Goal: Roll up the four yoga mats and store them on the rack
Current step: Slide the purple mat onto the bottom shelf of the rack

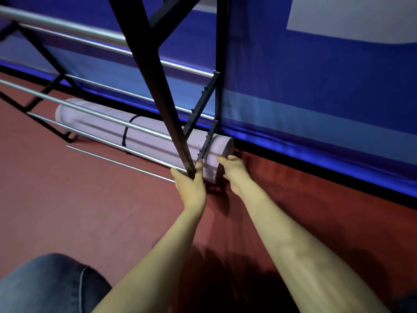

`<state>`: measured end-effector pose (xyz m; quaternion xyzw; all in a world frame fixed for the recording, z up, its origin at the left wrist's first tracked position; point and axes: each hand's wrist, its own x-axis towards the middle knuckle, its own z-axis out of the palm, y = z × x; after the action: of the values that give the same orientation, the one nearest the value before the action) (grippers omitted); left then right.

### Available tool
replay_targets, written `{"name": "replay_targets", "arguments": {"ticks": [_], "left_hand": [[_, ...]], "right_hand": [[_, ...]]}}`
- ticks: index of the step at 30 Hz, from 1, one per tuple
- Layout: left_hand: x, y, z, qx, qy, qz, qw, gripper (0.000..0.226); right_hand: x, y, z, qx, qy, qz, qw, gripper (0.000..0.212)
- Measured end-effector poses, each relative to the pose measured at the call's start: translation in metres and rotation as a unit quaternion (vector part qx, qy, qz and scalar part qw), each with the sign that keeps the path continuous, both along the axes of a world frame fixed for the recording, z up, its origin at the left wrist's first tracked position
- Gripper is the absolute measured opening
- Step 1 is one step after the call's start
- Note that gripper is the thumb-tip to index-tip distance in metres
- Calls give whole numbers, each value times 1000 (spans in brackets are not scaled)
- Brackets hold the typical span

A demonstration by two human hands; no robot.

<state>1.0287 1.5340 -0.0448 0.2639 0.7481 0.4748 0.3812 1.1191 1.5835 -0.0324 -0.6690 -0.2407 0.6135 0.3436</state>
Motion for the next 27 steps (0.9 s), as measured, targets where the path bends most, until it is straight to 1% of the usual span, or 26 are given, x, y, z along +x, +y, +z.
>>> {"name": "replay_targets", "arguments": {"ticks": [2, 4, 6, 9, 12, 15, 17, 19, 23, 26, 27], "left_hand": [[-2, -3, 5, -27, 0, -11, 1000, 34], [-5, -8, 18, -62, -7, -28, 998, 18], [-11, -13, 40, -109, -33, -55, 992, 4], [-22, -15, 83, -169, -80, -61, 981, 23], [-28, -18, 133, -201, -118, -75, 969, 22], [-29, -20, 183, -225, -146, -105, 958, 19], [-30, -22, 215, -247, -150, -129, 949, 22], [-42, -29, 235, -271, -134, -153, 941, 20], [-99, -35, 247, -316, -107, -209, 919, 12], [-178, -20, 238, -320, -80, -243, 912, 13], [-210, -13, 231, -317, -71, -249, 912, 17]], "right_hand": [[3, -7, 6, -11, 9, 7, 1000, 7], [7, -21, 21, -38, 23, 17, 999, 26], [11, -34, 44, -60, 11, 44, 997, 31], [18, -48, 84, -78, 0, 60, 995, 31], [22, -64, 131, -87, -2, 49, 995, 30], [24, -77, 176, -88, -23, 37, 995, 28], [23, -82, 200, -83, -56, 43, 994, 25], [15, -88, 212, -77, -100, 77, 989, 24], [-40, -94, 221, -70, -147, 165, 973, 17], [-113, -84, 214, -51, -177, 225, 957, 20], [-142, -78, 209, -45, -182, 243, 952, 20]]}}
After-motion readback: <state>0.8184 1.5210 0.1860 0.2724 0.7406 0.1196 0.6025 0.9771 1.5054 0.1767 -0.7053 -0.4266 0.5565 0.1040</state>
